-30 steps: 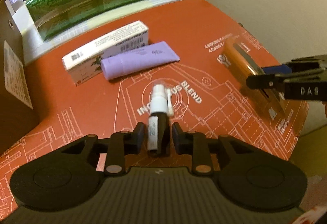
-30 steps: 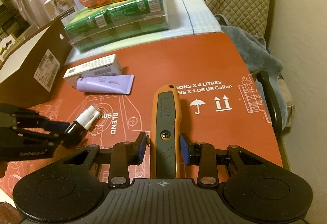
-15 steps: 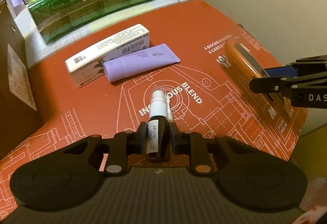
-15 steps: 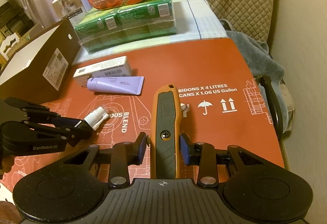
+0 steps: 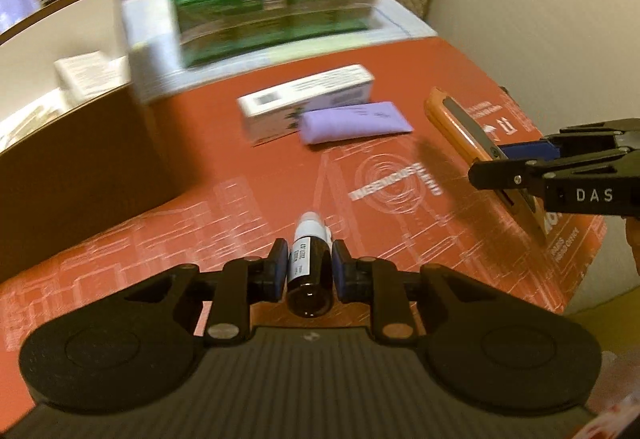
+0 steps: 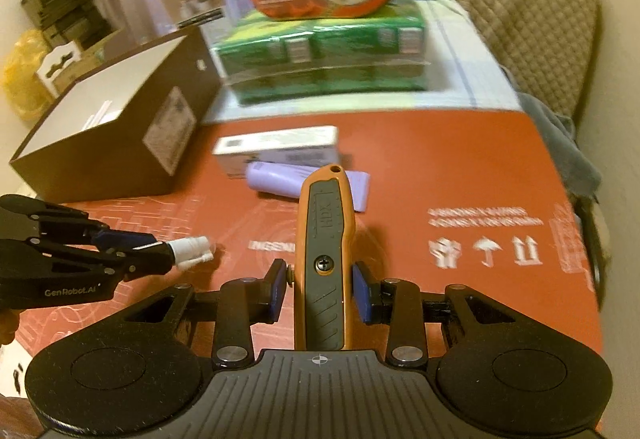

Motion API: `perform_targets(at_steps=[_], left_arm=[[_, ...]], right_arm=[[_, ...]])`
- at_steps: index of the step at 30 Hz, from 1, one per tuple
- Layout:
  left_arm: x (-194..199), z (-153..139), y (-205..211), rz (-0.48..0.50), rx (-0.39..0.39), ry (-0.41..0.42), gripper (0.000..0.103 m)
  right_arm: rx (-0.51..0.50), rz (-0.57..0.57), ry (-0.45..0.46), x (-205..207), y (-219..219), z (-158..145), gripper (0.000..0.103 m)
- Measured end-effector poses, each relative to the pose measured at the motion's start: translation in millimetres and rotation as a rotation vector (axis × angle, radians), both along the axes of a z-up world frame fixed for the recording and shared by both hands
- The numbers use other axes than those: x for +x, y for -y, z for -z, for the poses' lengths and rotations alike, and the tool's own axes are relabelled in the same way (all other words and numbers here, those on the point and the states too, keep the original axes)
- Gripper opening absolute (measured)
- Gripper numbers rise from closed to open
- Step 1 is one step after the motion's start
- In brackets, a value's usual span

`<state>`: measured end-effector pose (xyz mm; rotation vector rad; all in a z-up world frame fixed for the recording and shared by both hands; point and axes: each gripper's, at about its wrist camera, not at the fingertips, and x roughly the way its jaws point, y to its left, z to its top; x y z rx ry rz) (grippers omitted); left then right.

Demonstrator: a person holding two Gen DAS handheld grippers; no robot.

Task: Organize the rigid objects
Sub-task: 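Carry the bottle and knife with both tools over the open box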

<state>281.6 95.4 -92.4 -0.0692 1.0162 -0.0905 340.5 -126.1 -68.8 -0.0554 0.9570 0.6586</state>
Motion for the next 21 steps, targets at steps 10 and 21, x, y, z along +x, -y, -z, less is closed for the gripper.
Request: perform_targets(at_steps=[10,21], left_arm=[[-39,-24,-55,-0.149,-0.038,0.051,0.019],[-76,-85,-97,-0.233,-0.104,0.199,0.019]], right_arm=[[0.022,-0.111,0.027,0,-53,-9,0.032],[0.076,-0.209,0.075,-1,-96,-45,0.032]])
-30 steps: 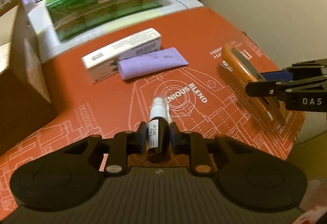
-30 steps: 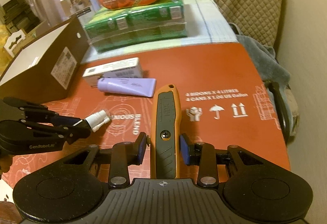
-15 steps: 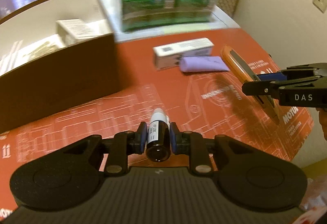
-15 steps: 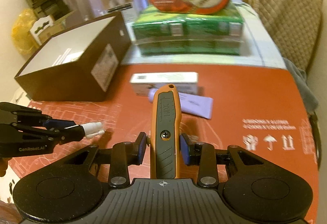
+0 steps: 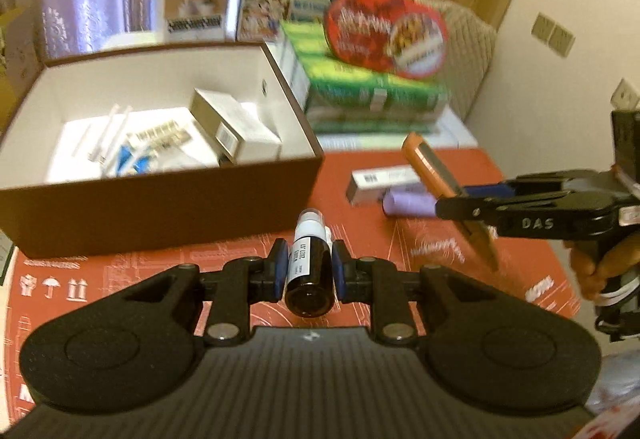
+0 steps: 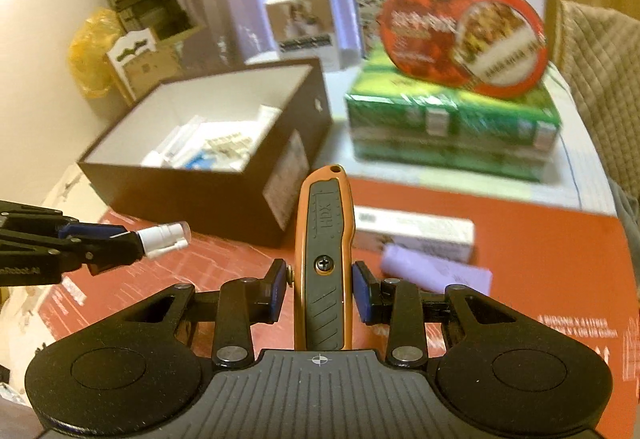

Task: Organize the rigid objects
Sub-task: 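Carry the bottle and knife with both tools over the open box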

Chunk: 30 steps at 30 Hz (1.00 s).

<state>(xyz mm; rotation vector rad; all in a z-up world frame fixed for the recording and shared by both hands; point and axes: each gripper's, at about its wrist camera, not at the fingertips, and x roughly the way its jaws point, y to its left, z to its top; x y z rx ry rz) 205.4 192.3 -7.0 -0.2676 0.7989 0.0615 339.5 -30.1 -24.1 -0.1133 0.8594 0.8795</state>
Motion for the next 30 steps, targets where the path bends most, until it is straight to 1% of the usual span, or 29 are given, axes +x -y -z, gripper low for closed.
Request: perform_targets(at_steps=[7,15,19,22,26,30], left_arm=[[-16,-30,-37,-0.078,-0.007,0.074,0.019],[-16,-52,-91,-0.171,0.039,0.13,0.019],[-8,-56,-121,-0.214,0.074,0.134,0.019],[0,-54,-143,-0.241,0.099,0.125,0.019],[15,-46,-171,-0.263,0.126,0.094,0.019],[36,-32,-198,-0.268,0.145,0.048,0.019]], right_arm=[[0.055,-0.062,-0.007,3,-35,-22,0.032],[0.105,-0.126,-0.019,15,-91,-40,0.032],[0.123,-0.148,-0.026,26,-122,-45,0.032],[0.118,-0.156,-0.033,36,-147,-46,0.032],[0.098,-0.16,-0.038,48,-180,-40,0.032],[0.059,-0.151,-0.05,61,-209,-30,0.032]])
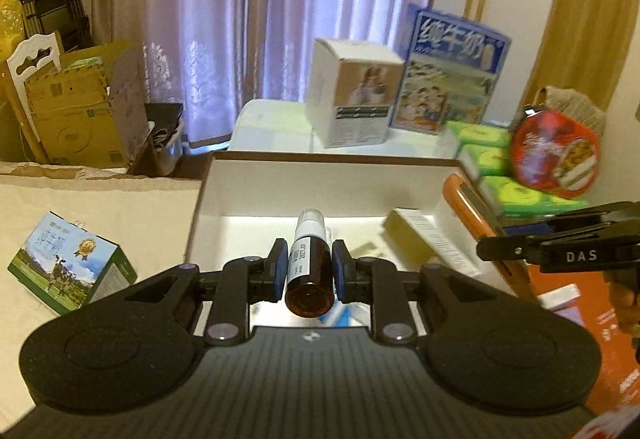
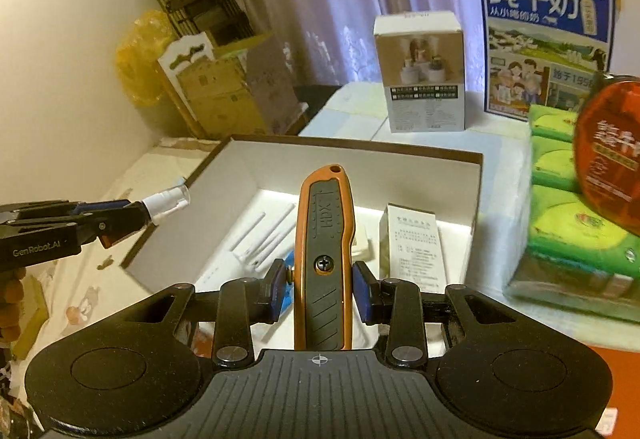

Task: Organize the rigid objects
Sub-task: 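Carry the bottle and knife with both tools over the open box, then open the left tool releasing the bottle while the right tool releases the knife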

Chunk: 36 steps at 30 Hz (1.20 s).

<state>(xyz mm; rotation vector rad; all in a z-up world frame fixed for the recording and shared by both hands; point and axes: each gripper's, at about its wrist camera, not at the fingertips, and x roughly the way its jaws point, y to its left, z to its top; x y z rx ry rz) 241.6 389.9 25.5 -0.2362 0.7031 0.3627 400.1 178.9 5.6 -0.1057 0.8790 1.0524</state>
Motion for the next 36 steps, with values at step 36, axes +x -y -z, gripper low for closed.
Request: perform_targets(at_steps=[36], left_arm=[[81,81,-73,0.046,-0.029,-0.178,0.037]], right_arm=[[-0.242,0.088,-0.006,46,-88,73,0.032]])
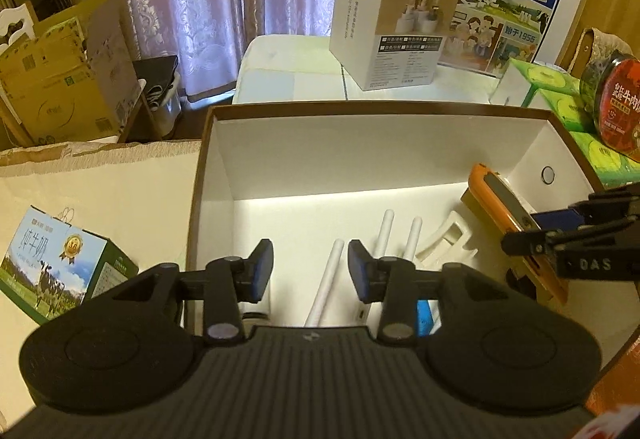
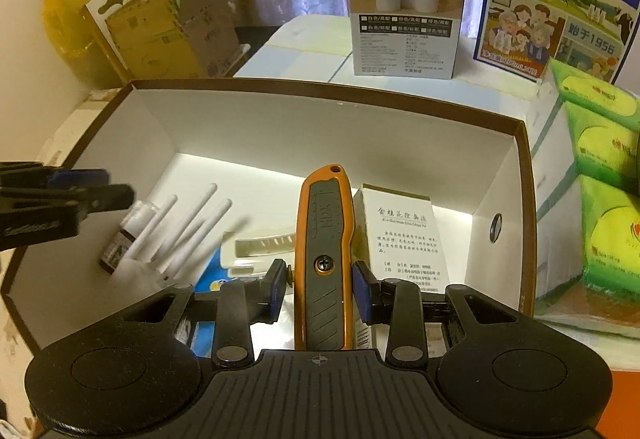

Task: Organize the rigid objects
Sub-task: 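Open the left tool releasing the bottle while the right tool releases the knife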

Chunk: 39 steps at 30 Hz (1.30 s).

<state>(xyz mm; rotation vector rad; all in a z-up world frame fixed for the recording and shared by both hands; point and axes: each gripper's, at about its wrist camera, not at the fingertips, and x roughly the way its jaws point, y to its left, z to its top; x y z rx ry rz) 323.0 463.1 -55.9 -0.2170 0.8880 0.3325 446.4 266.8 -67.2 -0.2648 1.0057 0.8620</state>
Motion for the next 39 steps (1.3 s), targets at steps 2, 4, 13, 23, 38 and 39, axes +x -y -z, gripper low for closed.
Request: perform_targets(at_steps=[2,4,13,23,38,39], left_arm=[[-4,-2,1,0.0,-0.004,0.0,0.038],[-8,-4,3,0.002,-0.006,0.006,0.039],[-25,-19,19,0.008,0.011,0.027,0.054],[-41,-34,39,0.018,0.009,0.059,0.058],[-73,-50,90,0.026,-0.014,0.083,0.058],[-76,-52,95,0.027,-0.017,0.087,0.058]], right_arm=[[-0.01,0.008,0.015,0,-1,1,0.032],[0.019,0.024,0.037,0,2,-1,0.032],[0.066,0.007,0.045,-13,18,-24,0.033],[0.098,0.046,0.022,-44,48,-35,0.053],[0.184,0.102,0.029,-82,95,-61,0.066],[0.187,0.1,0.028,-84,99,-61,0.067]])
